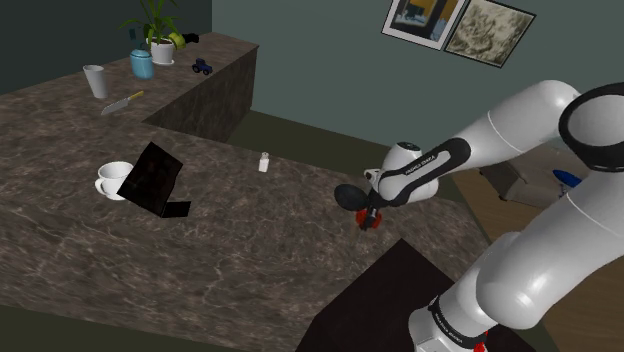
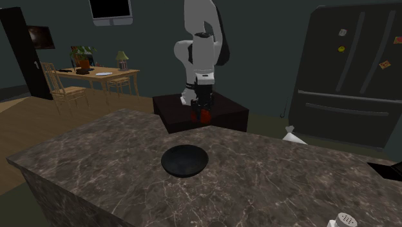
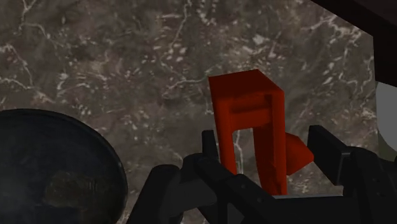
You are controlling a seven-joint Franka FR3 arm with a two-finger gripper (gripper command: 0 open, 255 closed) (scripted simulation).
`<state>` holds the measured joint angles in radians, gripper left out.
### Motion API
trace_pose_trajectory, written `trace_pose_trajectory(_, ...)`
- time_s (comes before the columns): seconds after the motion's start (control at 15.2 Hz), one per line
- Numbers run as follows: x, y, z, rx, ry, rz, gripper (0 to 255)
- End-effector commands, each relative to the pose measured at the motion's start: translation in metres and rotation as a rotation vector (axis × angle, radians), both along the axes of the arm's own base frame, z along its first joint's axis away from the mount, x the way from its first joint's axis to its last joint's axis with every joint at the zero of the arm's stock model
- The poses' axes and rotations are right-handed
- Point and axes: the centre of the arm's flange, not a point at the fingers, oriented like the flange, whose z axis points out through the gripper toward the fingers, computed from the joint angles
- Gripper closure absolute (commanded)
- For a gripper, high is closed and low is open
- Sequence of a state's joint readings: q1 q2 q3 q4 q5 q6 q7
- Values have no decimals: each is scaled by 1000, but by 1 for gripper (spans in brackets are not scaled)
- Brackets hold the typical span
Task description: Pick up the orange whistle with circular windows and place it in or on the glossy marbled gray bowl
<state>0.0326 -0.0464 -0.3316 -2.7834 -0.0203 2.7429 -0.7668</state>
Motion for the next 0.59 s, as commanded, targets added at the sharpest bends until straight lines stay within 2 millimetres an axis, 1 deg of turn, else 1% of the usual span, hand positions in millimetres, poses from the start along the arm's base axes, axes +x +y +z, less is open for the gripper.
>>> trace_pose_trajectory(0.0,-1,0,12,-1,1,0,255)
trace_pose_trajectory(0.13,-1,0,22,-1,1,0,255)
trace_pose_trajectory(0.53,59,-53,21,-1,1,0,255)
